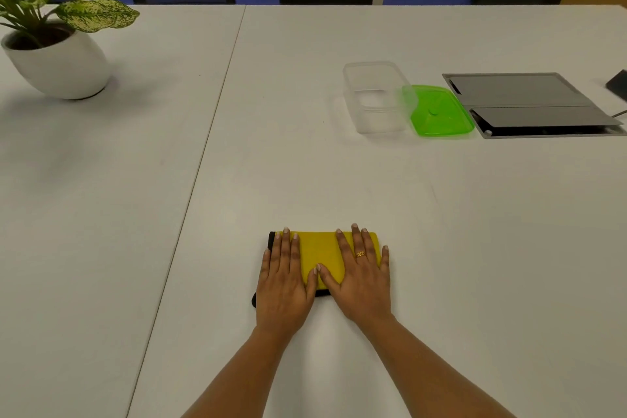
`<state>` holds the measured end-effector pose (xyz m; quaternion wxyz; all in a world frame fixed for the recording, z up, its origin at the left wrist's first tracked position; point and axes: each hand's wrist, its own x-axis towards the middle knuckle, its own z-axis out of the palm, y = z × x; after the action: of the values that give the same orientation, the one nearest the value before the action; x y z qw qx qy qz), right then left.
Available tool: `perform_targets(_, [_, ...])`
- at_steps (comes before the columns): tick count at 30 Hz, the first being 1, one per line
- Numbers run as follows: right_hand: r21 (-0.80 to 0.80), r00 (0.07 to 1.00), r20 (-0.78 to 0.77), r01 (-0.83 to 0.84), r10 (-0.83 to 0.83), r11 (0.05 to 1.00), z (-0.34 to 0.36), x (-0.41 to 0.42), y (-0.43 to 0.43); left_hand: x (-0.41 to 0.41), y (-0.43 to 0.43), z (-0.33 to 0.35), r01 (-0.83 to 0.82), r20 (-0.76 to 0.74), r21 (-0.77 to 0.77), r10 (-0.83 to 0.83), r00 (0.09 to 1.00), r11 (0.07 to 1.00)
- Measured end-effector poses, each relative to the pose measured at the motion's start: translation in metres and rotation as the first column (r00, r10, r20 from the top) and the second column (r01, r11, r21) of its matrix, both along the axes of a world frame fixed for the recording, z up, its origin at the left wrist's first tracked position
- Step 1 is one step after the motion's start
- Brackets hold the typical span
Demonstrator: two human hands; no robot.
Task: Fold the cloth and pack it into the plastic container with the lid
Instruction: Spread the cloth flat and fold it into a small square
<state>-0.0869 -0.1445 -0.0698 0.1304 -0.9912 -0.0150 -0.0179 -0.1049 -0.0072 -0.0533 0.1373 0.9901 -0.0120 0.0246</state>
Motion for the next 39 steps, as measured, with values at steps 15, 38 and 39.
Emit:
perform_targets(15, [0.128,0.995,-0.08,0.062,-0.052,0.99,0.001,0.001,-0.012,-0.004,0.007,-0.003,0.043,0.001,-0.039,-0.043,0.999,0.998])
perform_targets(38, [0.294,0.793,-0.605,0.137,0.073,0.946,0.079,0.07,-0.044,0.083,0.04,0.056,0.302,-0.552,0.226,-0.134,0.823,0.926])
perform_targets(39, [0.295,0.803,-0.59,0.122,0.08,0.948,0.082,0.07,-0.043,0.086,0.041,0.06,0.301,-0.577,0.221,-0.124,0.807,0.928])
